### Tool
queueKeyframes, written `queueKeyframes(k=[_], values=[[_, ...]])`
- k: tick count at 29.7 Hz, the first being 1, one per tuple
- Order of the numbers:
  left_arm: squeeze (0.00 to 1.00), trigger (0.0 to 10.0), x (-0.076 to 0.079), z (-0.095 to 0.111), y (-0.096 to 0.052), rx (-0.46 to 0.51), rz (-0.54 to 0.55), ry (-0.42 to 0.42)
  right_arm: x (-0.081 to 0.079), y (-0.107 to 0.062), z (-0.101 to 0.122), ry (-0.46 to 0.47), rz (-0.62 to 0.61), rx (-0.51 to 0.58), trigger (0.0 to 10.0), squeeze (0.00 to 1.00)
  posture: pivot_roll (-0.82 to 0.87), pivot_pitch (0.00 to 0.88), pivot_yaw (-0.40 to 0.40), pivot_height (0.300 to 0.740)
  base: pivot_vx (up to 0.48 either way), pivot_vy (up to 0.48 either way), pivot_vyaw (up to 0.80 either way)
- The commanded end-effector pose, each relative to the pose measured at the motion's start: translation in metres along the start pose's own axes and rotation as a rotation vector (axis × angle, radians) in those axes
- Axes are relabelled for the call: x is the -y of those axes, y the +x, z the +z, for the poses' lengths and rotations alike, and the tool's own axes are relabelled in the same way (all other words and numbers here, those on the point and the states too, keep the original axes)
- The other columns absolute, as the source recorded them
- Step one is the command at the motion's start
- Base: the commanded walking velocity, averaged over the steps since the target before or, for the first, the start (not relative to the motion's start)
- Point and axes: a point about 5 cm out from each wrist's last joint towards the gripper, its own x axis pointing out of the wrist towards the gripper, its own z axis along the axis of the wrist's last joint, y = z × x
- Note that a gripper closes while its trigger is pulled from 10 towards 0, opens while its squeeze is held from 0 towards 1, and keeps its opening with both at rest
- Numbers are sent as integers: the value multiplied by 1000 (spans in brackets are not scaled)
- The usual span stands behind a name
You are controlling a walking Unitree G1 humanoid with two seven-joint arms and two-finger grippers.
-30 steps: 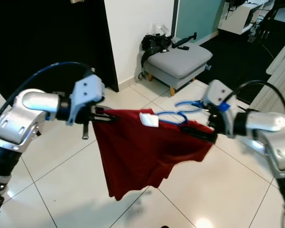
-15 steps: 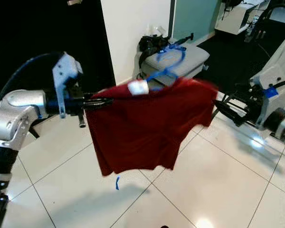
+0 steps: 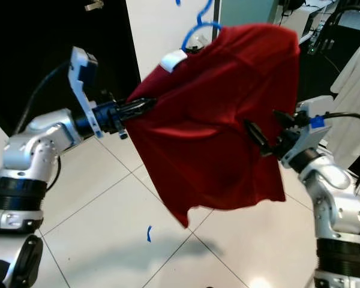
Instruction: Hang hanger
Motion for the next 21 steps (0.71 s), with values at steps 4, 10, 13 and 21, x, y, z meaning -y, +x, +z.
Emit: queueKeyframes(k=[4, 10, 13, 21], values=[[0, 10000, -4, -9, -10, -148, 8, 200, -24, -21, 23, -49, 333, 38, 10000, 0, -27, 108, 34, 740, 0, 0, 0], [0, 10000, -14, 0, -16, -182, 16, 276, 5, -39, 38, -141, 285, -33, 10000, 0, -36, 105, 37, 740, 0, 0, 0], [0, 10000, -14, 6, -15, -165, 11, 281, 19, -40, 39, -192, 184, -63, 10000, 0, -40, 105, 39, 740, 0, 0, 0], [0, 10000, -1, 27, -9, -70, -76, 271, 14, -36, 26, -115, 130, -67, 10000, 0, -38, 106, 44, 740, 0, 0, 0]])
